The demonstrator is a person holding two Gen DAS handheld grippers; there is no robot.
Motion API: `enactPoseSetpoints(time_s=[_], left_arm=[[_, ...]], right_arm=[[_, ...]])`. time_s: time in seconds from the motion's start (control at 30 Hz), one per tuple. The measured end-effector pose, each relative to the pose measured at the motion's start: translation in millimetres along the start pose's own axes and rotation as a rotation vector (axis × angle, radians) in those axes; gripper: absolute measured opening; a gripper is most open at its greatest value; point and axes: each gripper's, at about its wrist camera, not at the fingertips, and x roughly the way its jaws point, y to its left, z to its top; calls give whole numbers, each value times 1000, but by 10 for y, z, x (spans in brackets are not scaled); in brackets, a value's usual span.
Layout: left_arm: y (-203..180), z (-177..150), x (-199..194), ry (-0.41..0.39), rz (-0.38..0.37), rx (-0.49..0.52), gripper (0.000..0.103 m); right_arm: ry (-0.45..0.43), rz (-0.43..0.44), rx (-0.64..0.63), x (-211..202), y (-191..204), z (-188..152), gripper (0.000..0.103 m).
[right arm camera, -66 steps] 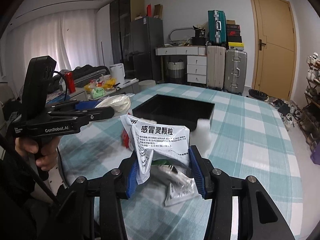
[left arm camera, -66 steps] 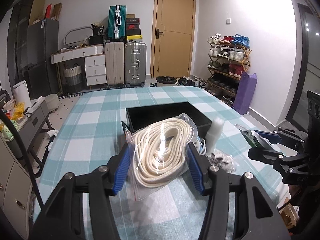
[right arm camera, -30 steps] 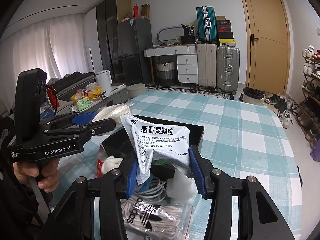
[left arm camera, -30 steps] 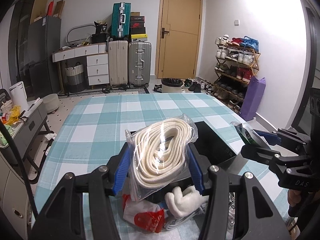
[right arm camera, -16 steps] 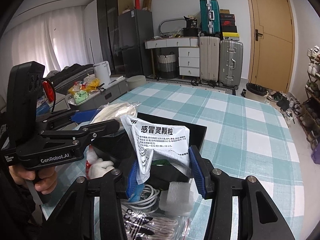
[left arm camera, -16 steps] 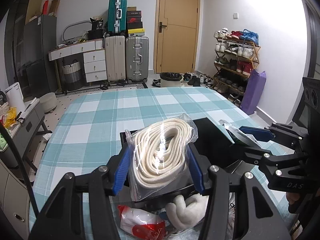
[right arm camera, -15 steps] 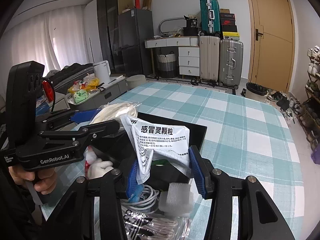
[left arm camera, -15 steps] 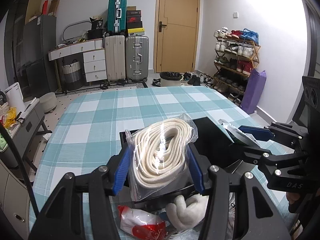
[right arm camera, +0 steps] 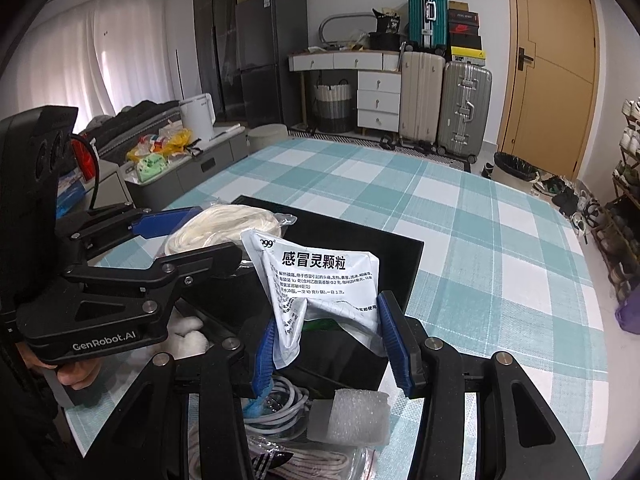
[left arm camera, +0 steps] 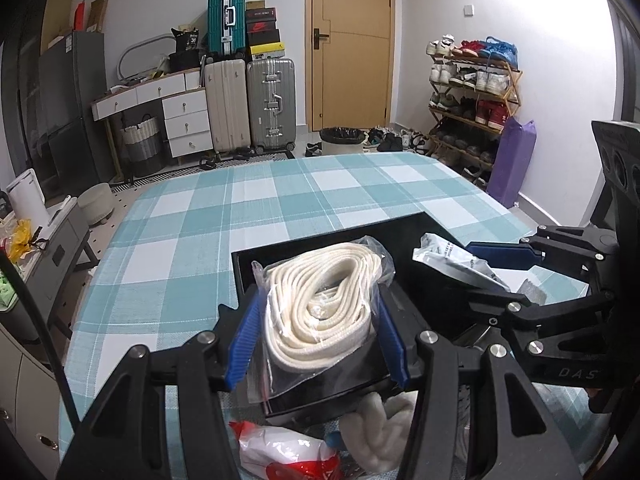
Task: Organize soft objects
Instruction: 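Carry the sachet and rope coil over the black box with both grippers, then release the sachet and rope coil into the black box with both grippers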
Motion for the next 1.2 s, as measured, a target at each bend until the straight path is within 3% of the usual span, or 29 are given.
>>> enactPoseSetpoints(time_s=[0.37,0.73,0.87,0.9,1.07,1.13,1.2], left_arm=[[-56,-68,124,51,6,30,54],[-72,-96,33,48,-24,46,56],[-41,-93,-91,14,-48,30,72],[-36,-97,-143,-6,-40,23,77],[15,-108,-315,-57,-38,6,92],[34,-115,-368,-63,-23,-1,102],[60,-138,-435,-77,-22,-12,103]], right_arm=[[89,4,-17,177,28,36,47],[88,-6,-7,117,21,-5,50],[0,-16,-28,-72,57,-42,84],[-24,-22,-28,-134,56,-48,89],[-74,-71,-26,-362,18,-95,102],[-86,-88,-21,-448,6,-129,102],[-92,-90,4,-526,-18,-173,102]])
